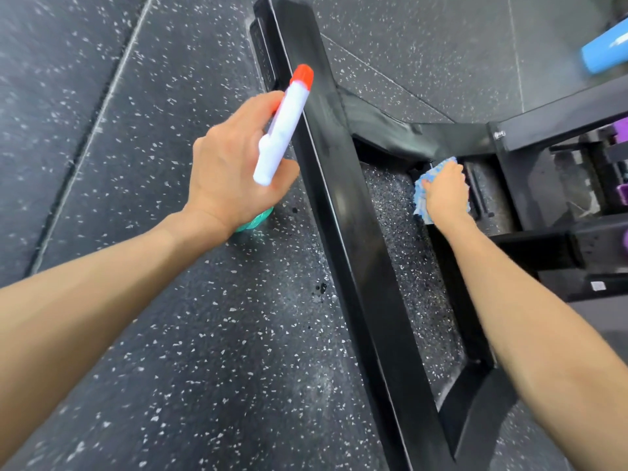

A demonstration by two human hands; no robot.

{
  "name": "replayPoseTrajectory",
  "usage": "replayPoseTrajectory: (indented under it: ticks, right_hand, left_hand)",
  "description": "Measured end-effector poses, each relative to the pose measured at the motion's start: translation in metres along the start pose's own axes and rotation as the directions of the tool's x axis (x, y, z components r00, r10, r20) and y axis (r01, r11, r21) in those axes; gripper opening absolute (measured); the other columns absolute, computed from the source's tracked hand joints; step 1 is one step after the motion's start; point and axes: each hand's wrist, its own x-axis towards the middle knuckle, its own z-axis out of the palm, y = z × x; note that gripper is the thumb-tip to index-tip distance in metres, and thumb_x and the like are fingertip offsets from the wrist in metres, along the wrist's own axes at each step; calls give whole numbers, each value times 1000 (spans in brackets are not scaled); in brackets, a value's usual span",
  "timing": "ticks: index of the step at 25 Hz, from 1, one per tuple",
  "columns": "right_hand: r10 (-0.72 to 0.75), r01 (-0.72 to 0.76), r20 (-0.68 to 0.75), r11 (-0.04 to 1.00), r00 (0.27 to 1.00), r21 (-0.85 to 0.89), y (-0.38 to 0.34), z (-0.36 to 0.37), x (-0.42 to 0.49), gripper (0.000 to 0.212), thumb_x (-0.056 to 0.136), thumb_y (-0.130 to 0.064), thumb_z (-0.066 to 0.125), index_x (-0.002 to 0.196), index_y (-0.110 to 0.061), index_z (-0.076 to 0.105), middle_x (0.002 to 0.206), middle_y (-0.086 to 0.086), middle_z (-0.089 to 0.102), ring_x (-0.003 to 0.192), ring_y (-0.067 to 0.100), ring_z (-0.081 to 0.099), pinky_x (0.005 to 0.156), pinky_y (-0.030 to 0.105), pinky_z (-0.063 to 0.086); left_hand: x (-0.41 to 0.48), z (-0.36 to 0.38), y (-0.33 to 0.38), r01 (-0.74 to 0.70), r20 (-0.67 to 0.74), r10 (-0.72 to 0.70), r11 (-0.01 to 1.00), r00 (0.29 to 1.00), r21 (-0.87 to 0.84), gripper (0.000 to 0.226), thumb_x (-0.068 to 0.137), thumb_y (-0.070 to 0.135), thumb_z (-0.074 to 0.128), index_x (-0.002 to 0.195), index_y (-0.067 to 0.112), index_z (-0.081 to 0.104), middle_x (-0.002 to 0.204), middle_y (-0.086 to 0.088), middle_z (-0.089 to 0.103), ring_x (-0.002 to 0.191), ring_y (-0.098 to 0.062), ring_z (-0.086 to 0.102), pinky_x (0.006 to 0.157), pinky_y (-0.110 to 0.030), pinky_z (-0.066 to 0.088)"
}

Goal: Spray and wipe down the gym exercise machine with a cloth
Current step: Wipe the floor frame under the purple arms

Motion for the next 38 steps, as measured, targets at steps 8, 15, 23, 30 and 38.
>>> replayPoseTrajectory:
  ticks: [8, 15, 23, 30, 38]
  right_hand:
    - [-293, 125, 261, 849, 920, 513, -114, -13, -75, 45, 100, -47, 36, 93, -11, 61, 99, 6, 57, 93, 20, 51, 77, 25, 36]
    - [-3, -49, 163, 947, 987, 317, -38, 1, -175, 64, 92, -62, 36, 110, -5, 58, 113, 17, 63, 107, 35, 55, 86, 39, 41]
    - [-11, -80, 225, 917, 974, 391, -81, -10, -136, 63, 96, -57, 35, 124, -3, 53, 127, 17, 57, 120, 33, 51, 95, 38, 39]
    - [140, -186, 177, 943, 974, 277, 30, 11, -241, 53, 95, -56, 39, 118, -12, 58, 114, 14, 65, 108, 34, 57, 88, 38, 41]
    - [194, -220, 161, 962, 968, 162, 155, -2, -305, 45, 91, -57, 41, 88, -17, 60, 85, 6, 68, 83, 29, 62, 78, 38, 51]
  left_hand:
    - [0, -5, 3, 56, 26, -55, 998, 998, -8, 49, 68, 25, 47, 115, 16, 58, 78, 4, 58, 79, -37, 58, 76, -47, 50]
    - [-6, -4, 7, 111, 38, -109, 993, 993, -45, 41, 69, 24, 46, 107, 15, 54, 73, -3, 55, 70, -34, 52, 70, -39, 46]
    - [-68, 5, 44, -6, 242, 57, 978, 969, -208, 40, 68, 14, 53, 107, 8, 57, 66, 12, 48, 60, -17, 42, 61, -29, 36]
    - [-81, 6, 42, 8, 306, 36, 990, 951, -142, 46, 73, 26, 48, 117, 13, 54, 81, -2, 57, 69, -26, 51, 68, -36, 43]
    - [-119, 7, 70, 28, 383, 57, 977, 922, -213, 31, 72, 19, 51, 103, 19, 51, 74, 1, 53, 64, -25, 48, 64, -34, 40]
